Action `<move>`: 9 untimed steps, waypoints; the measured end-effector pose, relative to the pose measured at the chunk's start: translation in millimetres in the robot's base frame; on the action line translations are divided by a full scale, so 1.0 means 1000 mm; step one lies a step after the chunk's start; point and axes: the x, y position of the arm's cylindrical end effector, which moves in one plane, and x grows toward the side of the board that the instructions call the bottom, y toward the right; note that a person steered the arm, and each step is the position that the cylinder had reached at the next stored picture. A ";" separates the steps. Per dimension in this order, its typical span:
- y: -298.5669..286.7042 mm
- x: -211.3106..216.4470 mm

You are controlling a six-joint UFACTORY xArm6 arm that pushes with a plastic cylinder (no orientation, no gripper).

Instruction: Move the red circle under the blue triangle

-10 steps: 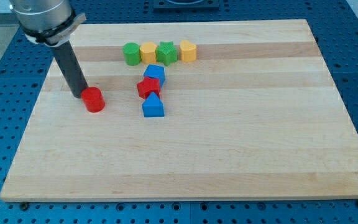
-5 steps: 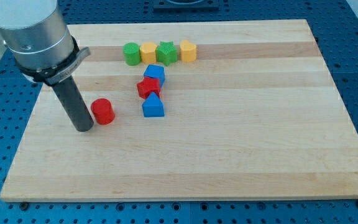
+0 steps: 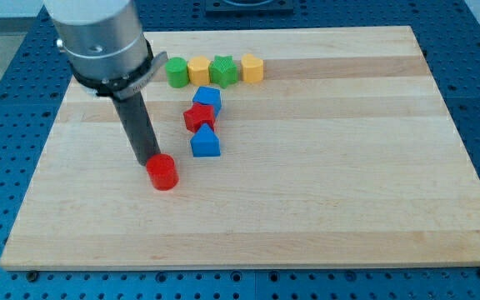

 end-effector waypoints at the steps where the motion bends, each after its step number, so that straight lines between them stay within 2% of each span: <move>1: -0.010 0.002; 3: -0.030 0.062; 5: 0.042 0.063; 6: 0.030 0.064; 7: -0.014 0.062; 8: -0.020 0.051; 9: 0.011 0.047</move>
